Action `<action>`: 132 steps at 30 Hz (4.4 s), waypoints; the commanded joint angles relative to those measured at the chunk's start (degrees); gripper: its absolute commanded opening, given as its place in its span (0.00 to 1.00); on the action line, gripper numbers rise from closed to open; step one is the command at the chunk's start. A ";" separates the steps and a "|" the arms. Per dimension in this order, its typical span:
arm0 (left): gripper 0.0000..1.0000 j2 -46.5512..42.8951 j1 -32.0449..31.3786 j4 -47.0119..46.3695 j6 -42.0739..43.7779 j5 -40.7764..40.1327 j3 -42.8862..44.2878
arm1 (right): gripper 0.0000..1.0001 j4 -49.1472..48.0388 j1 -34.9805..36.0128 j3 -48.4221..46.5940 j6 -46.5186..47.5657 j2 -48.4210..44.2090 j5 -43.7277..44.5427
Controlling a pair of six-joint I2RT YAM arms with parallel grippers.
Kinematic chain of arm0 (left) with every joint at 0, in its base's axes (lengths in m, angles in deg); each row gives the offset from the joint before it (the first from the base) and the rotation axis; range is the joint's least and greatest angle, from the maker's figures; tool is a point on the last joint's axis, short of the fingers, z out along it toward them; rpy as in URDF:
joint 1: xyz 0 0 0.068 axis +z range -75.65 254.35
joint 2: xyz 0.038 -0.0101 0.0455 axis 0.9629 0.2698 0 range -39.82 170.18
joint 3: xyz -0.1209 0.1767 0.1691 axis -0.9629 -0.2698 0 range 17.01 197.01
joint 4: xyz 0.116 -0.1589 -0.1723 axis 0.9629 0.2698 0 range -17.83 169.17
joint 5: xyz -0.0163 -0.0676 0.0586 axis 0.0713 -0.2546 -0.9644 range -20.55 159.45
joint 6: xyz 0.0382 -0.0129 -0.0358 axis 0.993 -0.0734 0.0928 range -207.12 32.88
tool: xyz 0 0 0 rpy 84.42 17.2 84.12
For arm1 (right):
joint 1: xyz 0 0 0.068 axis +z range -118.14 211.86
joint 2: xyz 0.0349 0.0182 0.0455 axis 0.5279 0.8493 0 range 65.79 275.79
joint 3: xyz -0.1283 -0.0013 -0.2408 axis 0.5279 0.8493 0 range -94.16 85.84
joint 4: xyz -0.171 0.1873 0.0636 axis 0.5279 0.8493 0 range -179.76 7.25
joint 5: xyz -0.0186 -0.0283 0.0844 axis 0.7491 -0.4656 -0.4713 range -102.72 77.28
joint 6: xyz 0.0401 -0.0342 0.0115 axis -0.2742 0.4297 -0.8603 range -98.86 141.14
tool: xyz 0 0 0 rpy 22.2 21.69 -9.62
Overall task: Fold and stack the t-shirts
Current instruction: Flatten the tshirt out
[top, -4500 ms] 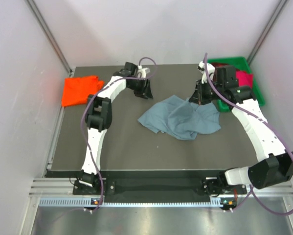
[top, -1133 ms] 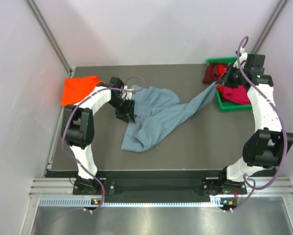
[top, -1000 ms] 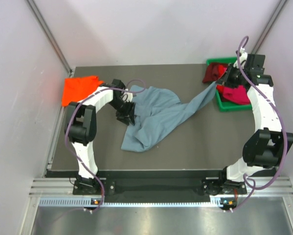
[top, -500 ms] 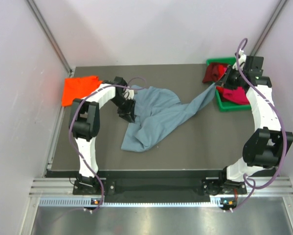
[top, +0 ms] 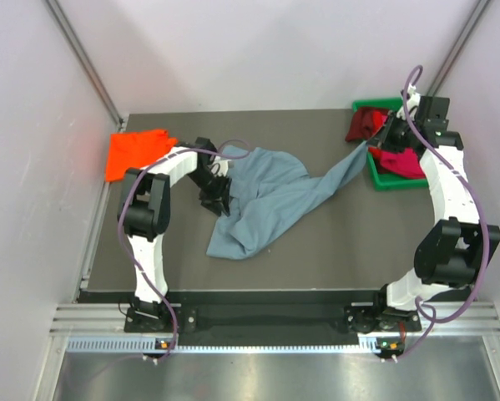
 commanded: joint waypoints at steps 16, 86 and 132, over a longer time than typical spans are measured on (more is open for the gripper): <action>0.00 -5.48 0.57 1.60 2.69 -1.41 3.40 | 0.00 -2.35 0.03 -0.43 -0.69 -3.21 -0.24; 0.43 14.55 13.32 23.58 12.63 -20.76 28.63 | 0.00 -2.88 -3.04 -15.29 -1.31 7.78 0.55; 0.00 18.17 12.97 19.37 13.41 -18.82 39.78 | 0.00 -3.49 -1.28 -20.72 -0.08 10.50 3.89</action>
